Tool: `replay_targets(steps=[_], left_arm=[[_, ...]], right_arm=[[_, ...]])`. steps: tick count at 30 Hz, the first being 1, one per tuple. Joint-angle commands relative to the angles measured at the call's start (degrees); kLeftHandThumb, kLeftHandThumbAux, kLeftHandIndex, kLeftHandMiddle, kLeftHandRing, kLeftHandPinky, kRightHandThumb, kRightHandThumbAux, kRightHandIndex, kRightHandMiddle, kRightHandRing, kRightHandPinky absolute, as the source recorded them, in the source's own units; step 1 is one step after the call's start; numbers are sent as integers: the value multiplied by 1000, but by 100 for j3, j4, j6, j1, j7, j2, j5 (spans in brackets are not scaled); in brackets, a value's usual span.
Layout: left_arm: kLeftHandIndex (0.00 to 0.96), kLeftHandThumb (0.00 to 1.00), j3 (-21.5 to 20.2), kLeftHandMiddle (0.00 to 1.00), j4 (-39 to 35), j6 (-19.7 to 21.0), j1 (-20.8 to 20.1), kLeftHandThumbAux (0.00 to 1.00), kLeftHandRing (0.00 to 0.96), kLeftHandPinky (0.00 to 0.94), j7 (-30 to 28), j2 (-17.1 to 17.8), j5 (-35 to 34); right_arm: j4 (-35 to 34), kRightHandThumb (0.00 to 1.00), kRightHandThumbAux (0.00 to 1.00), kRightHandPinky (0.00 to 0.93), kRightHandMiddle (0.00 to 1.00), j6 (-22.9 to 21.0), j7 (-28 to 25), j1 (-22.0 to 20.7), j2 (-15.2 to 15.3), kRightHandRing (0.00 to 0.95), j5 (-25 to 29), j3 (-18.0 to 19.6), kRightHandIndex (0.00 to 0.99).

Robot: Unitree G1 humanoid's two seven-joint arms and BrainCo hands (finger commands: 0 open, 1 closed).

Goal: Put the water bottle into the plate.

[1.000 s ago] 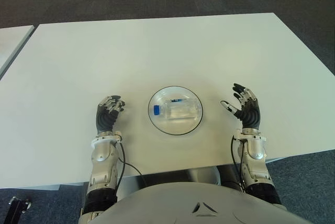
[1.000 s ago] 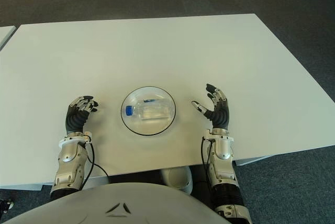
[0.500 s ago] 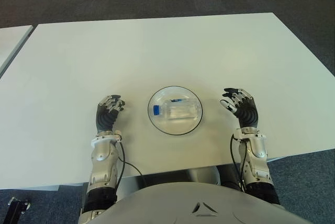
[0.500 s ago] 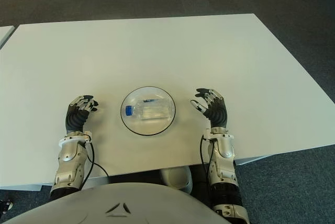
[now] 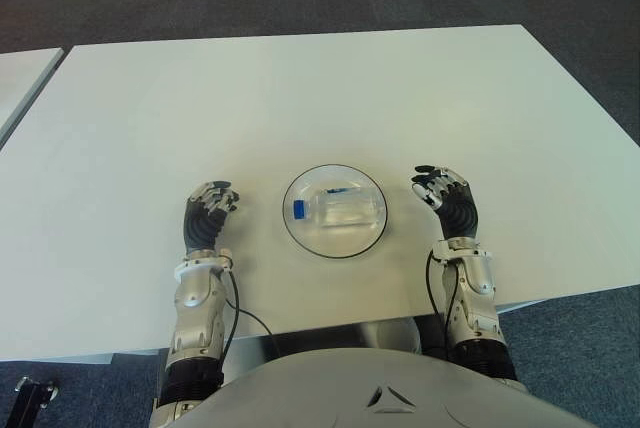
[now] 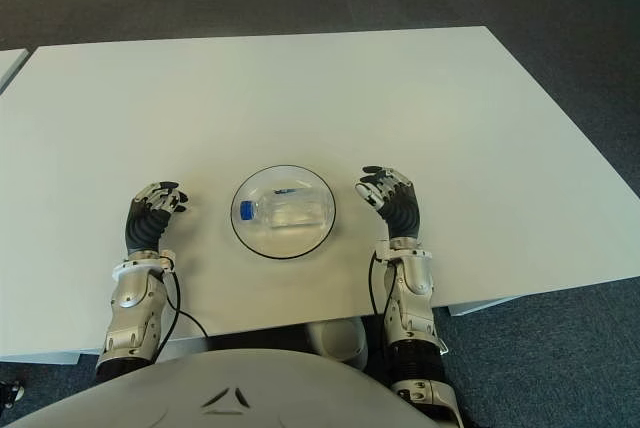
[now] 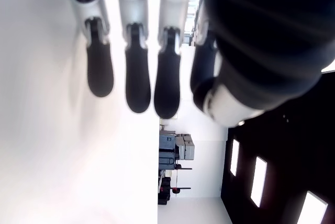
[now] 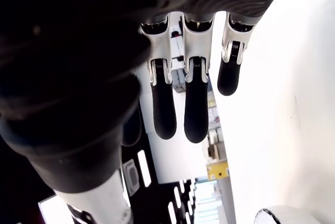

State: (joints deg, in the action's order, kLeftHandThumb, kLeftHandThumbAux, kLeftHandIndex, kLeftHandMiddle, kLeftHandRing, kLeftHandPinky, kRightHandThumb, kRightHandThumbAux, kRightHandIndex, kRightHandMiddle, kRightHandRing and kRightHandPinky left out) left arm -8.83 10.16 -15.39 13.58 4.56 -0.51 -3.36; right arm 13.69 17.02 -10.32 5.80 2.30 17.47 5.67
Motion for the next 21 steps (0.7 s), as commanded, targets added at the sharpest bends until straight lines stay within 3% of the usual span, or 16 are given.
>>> replay_targets(steps=[1, 10, 21], left_arm=[[429, 706, -25, 535, 53, 151, 62, 715, 506, 495, 29, 6, 25], [429, 706, -20, 539, 9, 175, 81, 715, 510, 500, 13, 0, 8], [429, 706, -3, 536, 5, 181, 99, 715, 507, 497, -94, 47, -35]], right_arm=[[-8, 687, 733, 647, 618, -535, -203, -50, -41, 632, 282, 66, 438], [-81, 704, 728, 664, 614, -880, -394, -78, -41, 635, 314, 101, 433], [-51, 707, 728, 650, 621, -1327, -106, -165, -107, 629, 145, 153, 434]])
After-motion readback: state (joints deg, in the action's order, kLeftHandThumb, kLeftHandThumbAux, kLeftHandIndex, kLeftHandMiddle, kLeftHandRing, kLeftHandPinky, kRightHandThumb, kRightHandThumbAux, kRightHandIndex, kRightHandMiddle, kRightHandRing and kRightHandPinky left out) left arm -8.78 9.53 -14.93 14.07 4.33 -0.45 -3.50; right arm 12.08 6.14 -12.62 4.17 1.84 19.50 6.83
